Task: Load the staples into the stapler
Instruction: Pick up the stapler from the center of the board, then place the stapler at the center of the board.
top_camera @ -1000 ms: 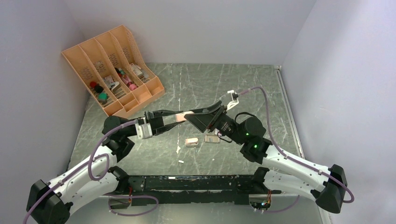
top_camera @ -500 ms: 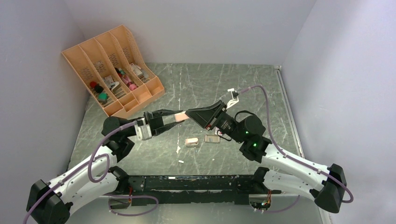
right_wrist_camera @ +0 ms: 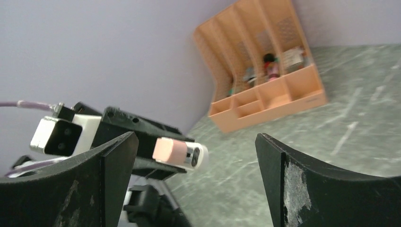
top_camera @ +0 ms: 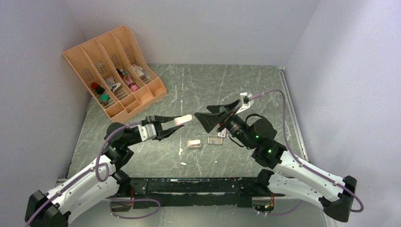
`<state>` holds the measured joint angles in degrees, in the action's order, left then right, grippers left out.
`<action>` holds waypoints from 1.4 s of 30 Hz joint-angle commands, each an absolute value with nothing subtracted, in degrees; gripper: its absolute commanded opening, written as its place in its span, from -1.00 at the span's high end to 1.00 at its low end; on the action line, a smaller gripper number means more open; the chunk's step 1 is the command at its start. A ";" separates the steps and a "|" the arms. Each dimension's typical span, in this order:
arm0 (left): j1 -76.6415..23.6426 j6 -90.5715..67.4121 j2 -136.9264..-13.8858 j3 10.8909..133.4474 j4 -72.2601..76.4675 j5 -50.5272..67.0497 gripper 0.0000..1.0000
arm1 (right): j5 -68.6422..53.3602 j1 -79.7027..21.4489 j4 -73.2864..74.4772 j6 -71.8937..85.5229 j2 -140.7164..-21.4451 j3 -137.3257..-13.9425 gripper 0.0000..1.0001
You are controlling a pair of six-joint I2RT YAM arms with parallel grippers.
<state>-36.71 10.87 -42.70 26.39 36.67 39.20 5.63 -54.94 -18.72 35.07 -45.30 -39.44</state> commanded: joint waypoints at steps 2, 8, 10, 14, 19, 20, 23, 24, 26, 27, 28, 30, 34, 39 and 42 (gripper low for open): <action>-37.09 1.10 -43.12 17.42 39.61 31.10 0.86 | 16.17 -55.04 -7.26 23.81 -42.78 -42.32 -0.99; -37.08 -6.12 -55.79 6.70 56.68 23.21 0.86 | 16.58 -55.06 -5.66 22.46 -41.85 -41.39 -1.00; -37.08 -7.10 -62.86 6.06 59.93 20.80 0.86 | 16.14 -55.03 -5.30 22.50 -41.83 -40.93 -0.99; -37.07 -8.49 -74.61 6.51 65.68 16.85 0.86 | 15.25 -54.91 -4.66 22.66 -41.91 -40.20 -0.99; -37.00 -9.12 -86.91 9.74 69.12 16.51 0.86 | 15.04 -54.93 -4.04 22.01 -42.21 -40.26 -1.00; -37.00 -9.15 -88.36 10.79 68.76 17.12 0.86 | 15.15 -54.93 -3.85 21.83 -42.31 -40.40 -0.99; -37.07 -9.39 -91.16 11.63 68.57 15.38 0.77 | 15.22 -54.98 -3.84 21.40 -42.77 -40.35 -0.99; -37.09 -9.18 -91.62 11.87 67.88 14.37 0.73 | 15.11 -54.89 -4.03 21.33 -43.02 -40.34 -0.99; -37.09 -7.96 -91.79 12.42 65.41 12.64 0.62 | 14.80 -54.84 -4.57 21.19 -43.74 -40.41 -0.99; -37.09 -7.43 -91.54 12.51 64.25 11.97 0.47 | 14.82 -54.87 -4.80 21.18 -44.16 -40.37 -0.99; -37.09 -7.05 -91.21 12.44 63.40 11.19 0.35 | 14.85 -54.85 -5.02 21.09 -44.43 -40.38 -1.00; -37.09 -6.53 -90.15 11.75 62.69 9.63 0.13 | 14.85 -54.87 -5.33 20.92 -45.11 -40.43 -0.99; -37.08 -5.06 -88.76 11.25 59.95 9.88 -0.07 | 15.31 -54.84 -5.60 20.52 -46.31 -40.77 -0.99; -37.07 -6.41 -86.45 10.05 59.38 9.96 -0.43 | 17.42 -54.85 -4.39 20.39 -47.17 -41.53 -1.00; -37.09 -8.13 -79.51 9.99 55.02 8.97 -0.54 | 22.58 -54.84 -1.60 21.23 -47.21 -42.09 -0.99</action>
<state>-36.86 -6.68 -86.74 10.37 58.57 10.66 16.29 -54.94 -4.34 21.19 -47.42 -40.60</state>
